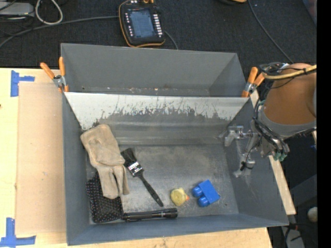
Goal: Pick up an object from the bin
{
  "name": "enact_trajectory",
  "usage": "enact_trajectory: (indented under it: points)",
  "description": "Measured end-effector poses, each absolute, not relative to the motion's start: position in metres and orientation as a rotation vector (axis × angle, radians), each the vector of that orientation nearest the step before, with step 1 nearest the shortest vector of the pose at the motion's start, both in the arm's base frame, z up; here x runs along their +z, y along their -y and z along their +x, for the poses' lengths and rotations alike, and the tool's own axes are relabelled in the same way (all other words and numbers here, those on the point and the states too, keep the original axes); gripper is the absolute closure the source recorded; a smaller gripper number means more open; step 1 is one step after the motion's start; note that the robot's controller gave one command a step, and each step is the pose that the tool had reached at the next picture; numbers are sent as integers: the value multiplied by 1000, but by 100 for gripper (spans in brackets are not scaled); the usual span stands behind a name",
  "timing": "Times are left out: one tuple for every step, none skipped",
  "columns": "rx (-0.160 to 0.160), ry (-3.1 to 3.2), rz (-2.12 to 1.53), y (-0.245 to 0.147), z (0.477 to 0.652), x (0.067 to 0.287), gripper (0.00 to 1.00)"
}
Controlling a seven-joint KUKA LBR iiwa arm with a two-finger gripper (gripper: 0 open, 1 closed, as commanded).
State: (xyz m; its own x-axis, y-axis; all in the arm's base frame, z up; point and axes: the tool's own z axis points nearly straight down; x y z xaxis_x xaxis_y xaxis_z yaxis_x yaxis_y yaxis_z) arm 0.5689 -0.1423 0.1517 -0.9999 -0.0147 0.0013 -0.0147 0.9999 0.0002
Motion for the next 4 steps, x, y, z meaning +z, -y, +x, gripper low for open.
enact_trajectory:
  points:
    - [0,3140,24,142,569,152,0]
    - [-1,3139,38,148,562,148,0]
    - [-1,3143,2,147,556,140,0]
    - [-2,3118,382,138,502,97,0]
